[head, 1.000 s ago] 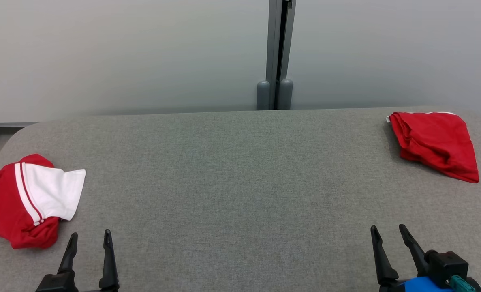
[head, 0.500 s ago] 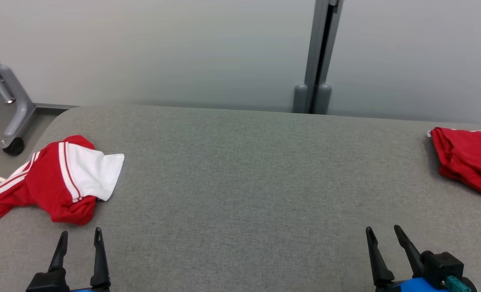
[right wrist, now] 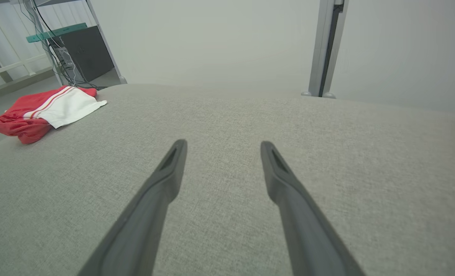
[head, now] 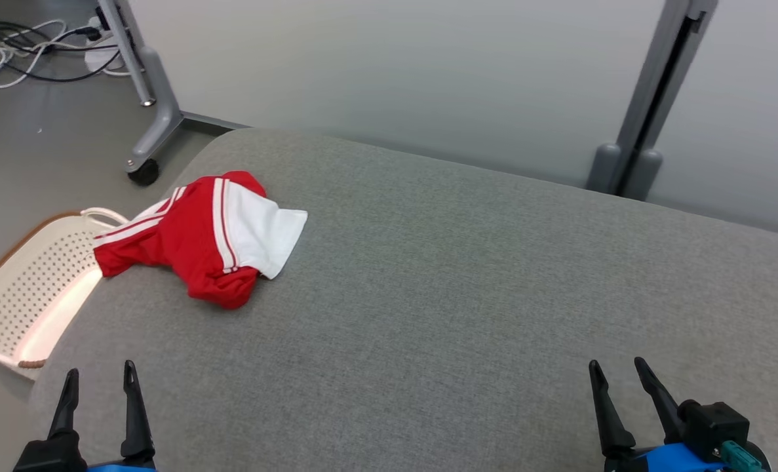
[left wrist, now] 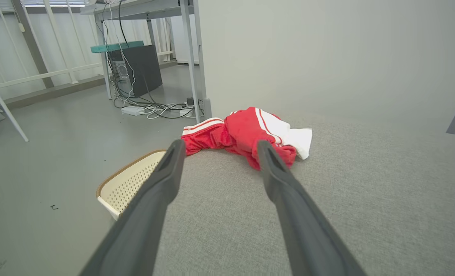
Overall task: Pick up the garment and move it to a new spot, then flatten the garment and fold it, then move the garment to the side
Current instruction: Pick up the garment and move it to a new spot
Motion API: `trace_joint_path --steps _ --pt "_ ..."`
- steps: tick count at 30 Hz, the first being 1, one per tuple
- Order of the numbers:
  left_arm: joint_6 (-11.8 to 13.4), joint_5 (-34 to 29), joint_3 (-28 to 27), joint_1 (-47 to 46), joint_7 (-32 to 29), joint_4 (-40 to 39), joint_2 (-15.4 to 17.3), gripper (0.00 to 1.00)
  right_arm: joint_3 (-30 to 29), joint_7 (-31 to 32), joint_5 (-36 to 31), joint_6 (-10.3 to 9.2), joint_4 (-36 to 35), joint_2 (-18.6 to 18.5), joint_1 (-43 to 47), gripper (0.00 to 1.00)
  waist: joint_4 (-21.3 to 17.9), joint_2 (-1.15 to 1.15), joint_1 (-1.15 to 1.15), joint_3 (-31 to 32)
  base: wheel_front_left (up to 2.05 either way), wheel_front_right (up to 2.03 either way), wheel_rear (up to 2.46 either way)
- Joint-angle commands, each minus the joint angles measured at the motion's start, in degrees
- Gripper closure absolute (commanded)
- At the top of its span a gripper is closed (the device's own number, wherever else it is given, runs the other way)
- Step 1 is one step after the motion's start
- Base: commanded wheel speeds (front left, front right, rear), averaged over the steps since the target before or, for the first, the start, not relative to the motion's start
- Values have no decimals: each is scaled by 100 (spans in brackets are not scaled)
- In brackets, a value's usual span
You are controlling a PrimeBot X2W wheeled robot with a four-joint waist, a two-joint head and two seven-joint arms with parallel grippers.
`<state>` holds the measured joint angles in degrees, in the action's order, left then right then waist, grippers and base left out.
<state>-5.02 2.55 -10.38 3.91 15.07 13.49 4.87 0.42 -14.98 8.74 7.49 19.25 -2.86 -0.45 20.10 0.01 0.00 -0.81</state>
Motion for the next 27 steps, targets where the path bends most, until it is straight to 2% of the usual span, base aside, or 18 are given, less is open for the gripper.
trace_joint_path --steps 1,13,20,27 --pt "27 8 -23 -83 15 -24 8 0 -14 -30 -19 1 -29 -8 -54 0 227 -1 0 -121 0 0 0" --pt "78 -6 -79 64 15 -108 -23 0 -69 -31 -160 1 -27 -9 -51 0 726 -1 0 -86 0 0 0" --pt "77 18 -146 74 15 -111 -13 0 -19 -30 -143 1 -12 -9 -35 0 718 -1 0 -53 0 0 0" --pt "17 75 -215 -260 14 -63 64 0 -107 -31 -302 1 -103 -11 -130 0 477 -1 0 -175 0 0 0"
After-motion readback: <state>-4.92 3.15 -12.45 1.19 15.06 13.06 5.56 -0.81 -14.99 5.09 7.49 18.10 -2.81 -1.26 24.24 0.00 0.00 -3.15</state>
